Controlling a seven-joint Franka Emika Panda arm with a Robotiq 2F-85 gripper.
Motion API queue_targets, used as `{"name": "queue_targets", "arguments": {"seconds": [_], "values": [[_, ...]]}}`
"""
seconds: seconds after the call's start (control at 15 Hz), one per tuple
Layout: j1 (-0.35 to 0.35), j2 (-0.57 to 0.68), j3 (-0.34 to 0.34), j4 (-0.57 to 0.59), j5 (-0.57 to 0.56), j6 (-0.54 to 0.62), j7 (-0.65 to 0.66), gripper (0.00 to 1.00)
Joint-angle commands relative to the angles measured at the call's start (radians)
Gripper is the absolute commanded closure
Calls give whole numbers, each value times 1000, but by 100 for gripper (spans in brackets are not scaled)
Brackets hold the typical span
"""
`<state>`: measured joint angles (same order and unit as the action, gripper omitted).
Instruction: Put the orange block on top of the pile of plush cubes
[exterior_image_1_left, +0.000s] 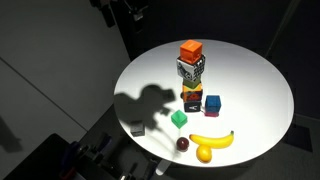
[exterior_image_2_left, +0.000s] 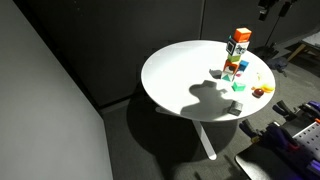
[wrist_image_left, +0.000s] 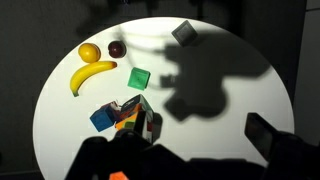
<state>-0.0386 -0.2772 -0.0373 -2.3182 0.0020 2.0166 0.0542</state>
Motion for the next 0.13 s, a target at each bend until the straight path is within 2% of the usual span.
{"name": "queue_targets", "arguments": {"seconds": [0.0,0.07], "values": [[-2,0,2,1,1,-2,-1,0],[-2,0,2,1,1,-2,-1,0]]}}
